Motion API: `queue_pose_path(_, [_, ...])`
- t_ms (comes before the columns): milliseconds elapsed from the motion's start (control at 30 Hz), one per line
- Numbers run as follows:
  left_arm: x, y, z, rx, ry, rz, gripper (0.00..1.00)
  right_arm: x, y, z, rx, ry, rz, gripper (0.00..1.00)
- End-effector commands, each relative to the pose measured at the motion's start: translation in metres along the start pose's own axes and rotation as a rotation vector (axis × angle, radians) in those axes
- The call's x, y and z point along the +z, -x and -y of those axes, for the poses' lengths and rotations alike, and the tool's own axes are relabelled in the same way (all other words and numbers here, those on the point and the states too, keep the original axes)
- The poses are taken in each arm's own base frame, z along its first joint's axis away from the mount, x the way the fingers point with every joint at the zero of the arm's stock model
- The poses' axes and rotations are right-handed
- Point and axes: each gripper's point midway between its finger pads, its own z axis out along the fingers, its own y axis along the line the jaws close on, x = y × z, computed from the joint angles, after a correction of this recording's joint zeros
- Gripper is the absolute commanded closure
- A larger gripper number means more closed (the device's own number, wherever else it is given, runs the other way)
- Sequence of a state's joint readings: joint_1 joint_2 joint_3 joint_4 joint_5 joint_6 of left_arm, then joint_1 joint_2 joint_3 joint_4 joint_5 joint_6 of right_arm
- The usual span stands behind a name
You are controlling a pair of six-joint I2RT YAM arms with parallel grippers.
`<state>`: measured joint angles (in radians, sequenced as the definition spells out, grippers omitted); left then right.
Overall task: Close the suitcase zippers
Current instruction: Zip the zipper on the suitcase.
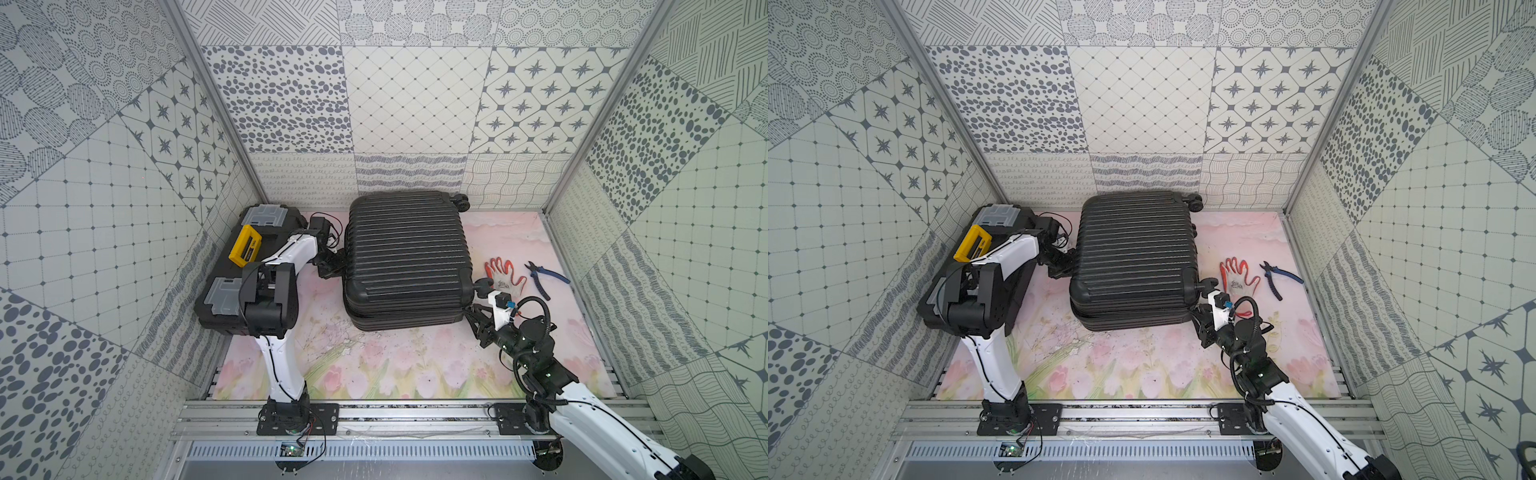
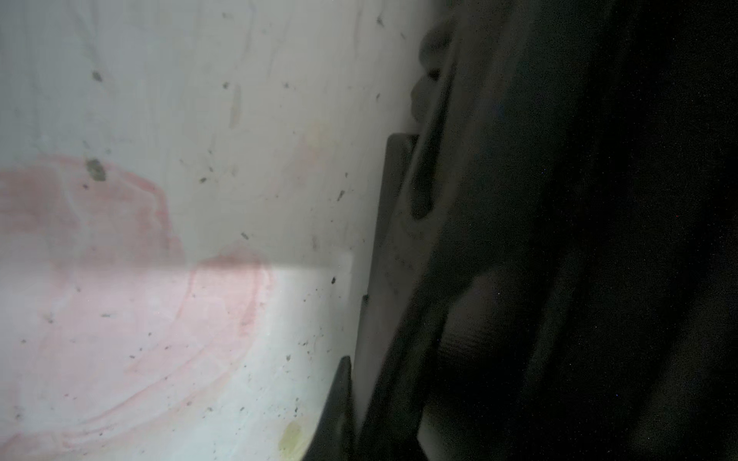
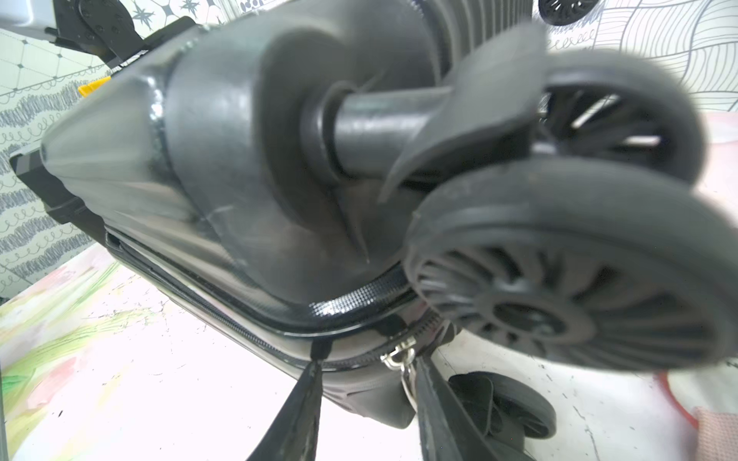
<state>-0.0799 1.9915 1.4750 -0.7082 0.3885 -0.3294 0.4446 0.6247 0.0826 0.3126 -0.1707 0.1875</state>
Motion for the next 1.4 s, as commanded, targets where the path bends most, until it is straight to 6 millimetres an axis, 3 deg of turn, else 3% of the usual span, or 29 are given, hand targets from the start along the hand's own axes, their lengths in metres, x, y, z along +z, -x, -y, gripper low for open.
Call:
queue_pose_path(0, [0.008, 0.003, -0.014, 0.028, 0.053, -0.012, 1.0, 0.004, 0.016, 0.005, 0.003, -0.03, 0.053, 0.61])
queue_pose_path(267, [0.011, 0.003, -0.007, 0.054, 0.011, -0.04, 1.0, 0.016, 0.024, 0.006, -0.013, -0.007, 0.05, 0.64])
queue_pose_path(467, [0.014, 0.003, -0.005, 0.07, -0.002, -0.062, 1.0, 0.022, 0.024, -0.003, -0.021, 0.059, 0.033, 0.75])
queue_pose_path(733, [0.015, 0.001, -0.005, 0.103, -0.002, -0.083, 1.0, 0.023, 0.029, 0.014, 0.022, 0.017, 0.048, 0.8])
queue_pose_path(1367, [0.016, -0.006, -0.002, 0.106, -0.027, -0.112, 1.0, 0.029, 0.022, 0.015, 0.05, 0.045, 0.0, 0.98])
